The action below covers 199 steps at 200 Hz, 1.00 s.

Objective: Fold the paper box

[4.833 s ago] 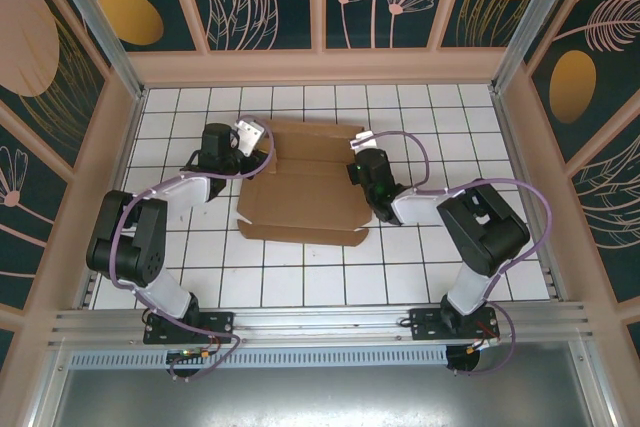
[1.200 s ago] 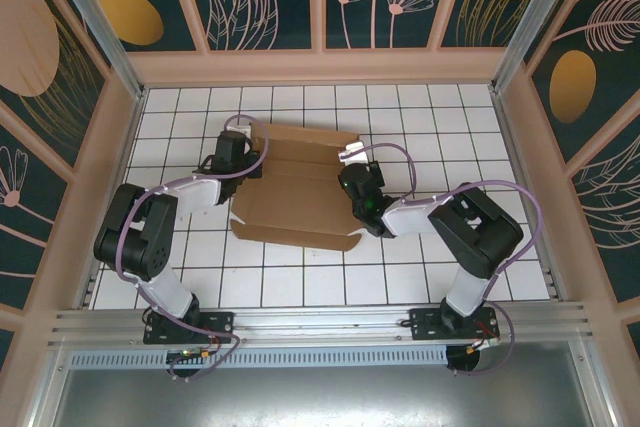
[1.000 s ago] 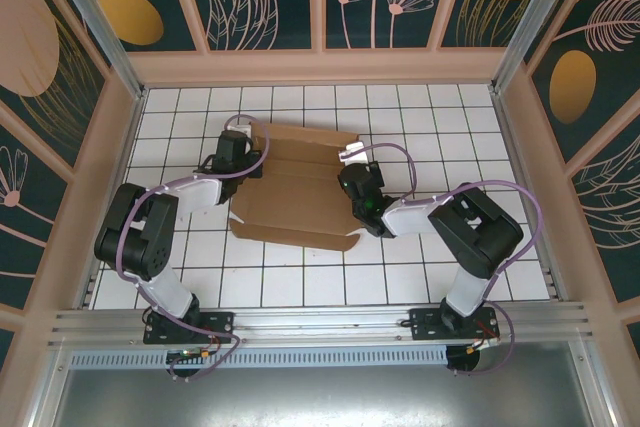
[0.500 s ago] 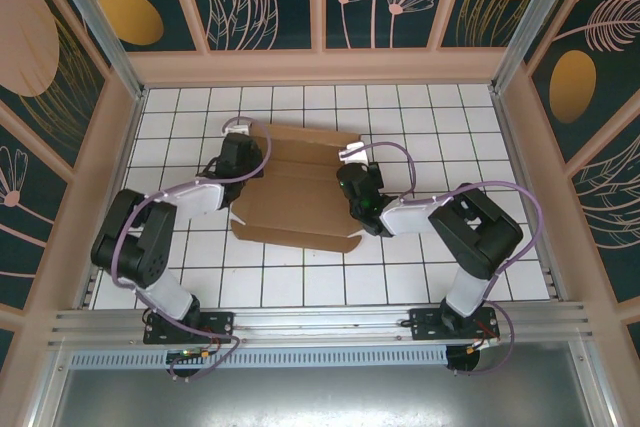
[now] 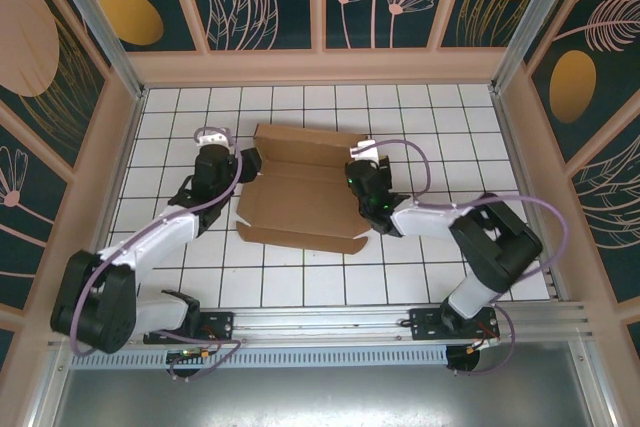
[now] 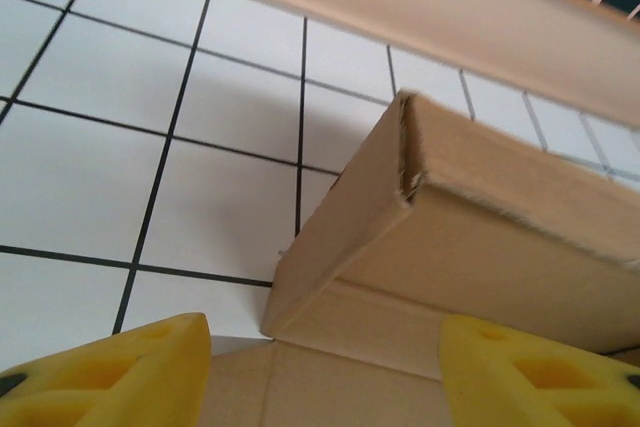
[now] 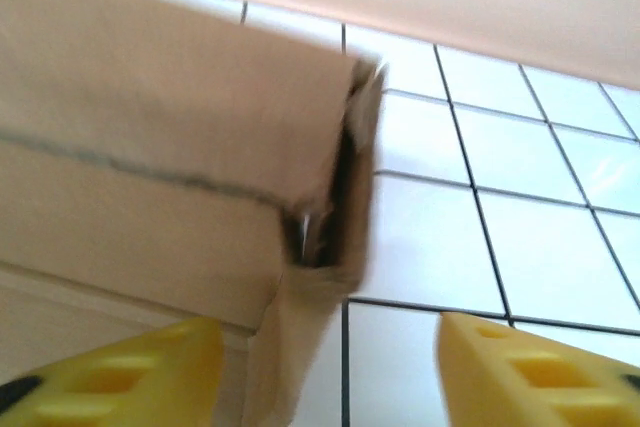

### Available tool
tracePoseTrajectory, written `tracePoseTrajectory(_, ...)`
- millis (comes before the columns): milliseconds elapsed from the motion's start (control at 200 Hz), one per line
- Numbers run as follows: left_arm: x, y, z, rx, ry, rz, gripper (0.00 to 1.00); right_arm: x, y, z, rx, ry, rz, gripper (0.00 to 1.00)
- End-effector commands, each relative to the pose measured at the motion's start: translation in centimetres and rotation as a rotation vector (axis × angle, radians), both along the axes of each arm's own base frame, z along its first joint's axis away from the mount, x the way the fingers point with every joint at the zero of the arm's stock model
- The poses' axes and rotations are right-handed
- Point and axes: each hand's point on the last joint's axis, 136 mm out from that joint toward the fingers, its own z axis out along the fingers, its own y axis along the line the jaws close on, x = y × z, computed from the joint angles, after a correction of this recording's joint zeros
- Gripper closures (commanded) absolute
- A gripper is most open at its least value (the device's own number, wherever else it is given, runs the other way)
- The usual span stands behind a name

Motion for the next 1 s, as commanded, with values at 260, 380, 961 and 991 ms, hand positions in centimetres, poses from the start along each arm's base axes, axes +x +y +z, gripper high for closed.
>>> tracePoseTrajectory(260, -0.9, 1.4, 7.4, -0.106, -0.078, 0.087, 0.39, -4.2, 2.2, 10.8, 0.059, -0.121, 0.345, 0.35)
tracePoseTrajectory(380, -1.9, -1.2, 8.7, -0.193, -0.106, -0.075, 0.35, -3.6, 4.6, 11.8, -0.059, -0.092, 0.455, 0.43)
tracePoseTrajectory(961, -6.8, 4.7, 12.1, -0.049, -0.258, 0.094, 0.21, 2.8, 16.6, 3.5, -0.421, 0.068, 0.506, 0.58)
tracePoseTrajectory(991, -6.9, 4.7, 12.1, -0.051, -0.26, 0.094, 0.21, 2.7, 16.6, 2.9, -0.429, 0.082, 0.512, 0.59)
